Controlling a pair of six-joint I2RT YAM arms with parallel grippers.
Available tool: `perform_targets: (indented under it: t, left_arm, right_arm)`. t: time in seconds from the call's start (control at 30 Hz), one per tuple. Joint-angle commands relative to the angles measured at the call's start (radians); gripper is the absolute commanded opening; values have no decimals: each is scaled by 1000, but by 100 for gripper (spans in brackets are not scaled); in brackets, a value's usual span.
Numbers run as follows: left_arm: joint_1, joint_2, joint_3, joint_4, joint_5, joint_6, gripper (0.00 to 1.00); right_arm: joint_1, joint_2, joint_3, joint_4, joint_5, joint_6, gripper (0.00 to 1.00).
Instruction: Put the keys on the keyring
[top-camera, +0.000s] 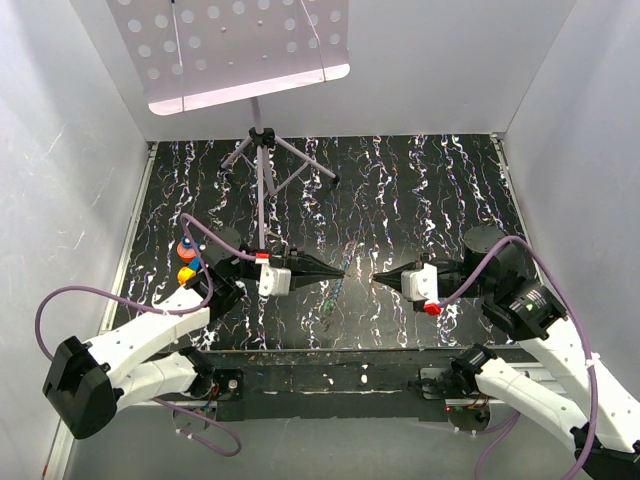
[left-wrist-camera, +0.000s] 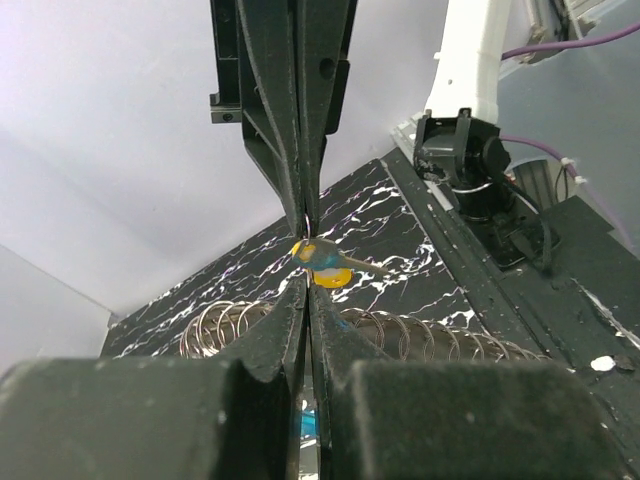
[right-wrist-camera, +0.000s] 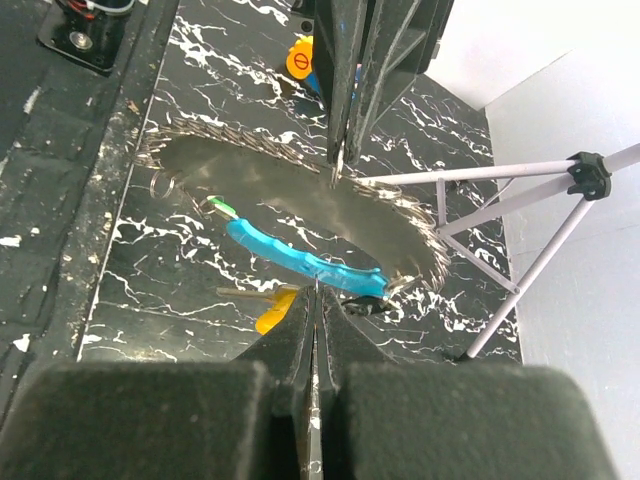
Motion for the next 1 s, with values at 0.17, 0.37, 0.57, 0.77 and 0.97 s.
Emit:
perform_targets:
  t: [0.17, 0.37, 0.57, 0.77, 0.97]
  left_arm:
    - [-46, -30, -46, 43, -177, 85, 0]
    - [-57, -34, -75, 97, -232, 78, 0]
    - [-63, -27, -103, 207, -275, 4, 0]
    - [-68, -20, -129, 296, -309, -57, 0]
    - [-65, 3, -153, 453, -329, -177, 0]
  right_arm:
    - [60, 14, -69, 215, 81, 10, 1]
    - [65, 29, -77, 268, 63, 90, 1]
    - [68, 35, -89, 312, 51, 139, 1]
    - [68, 31, -92, 312, 51, 171, 1]
    - [65, 25, -97, 348, 72, 239, 1]
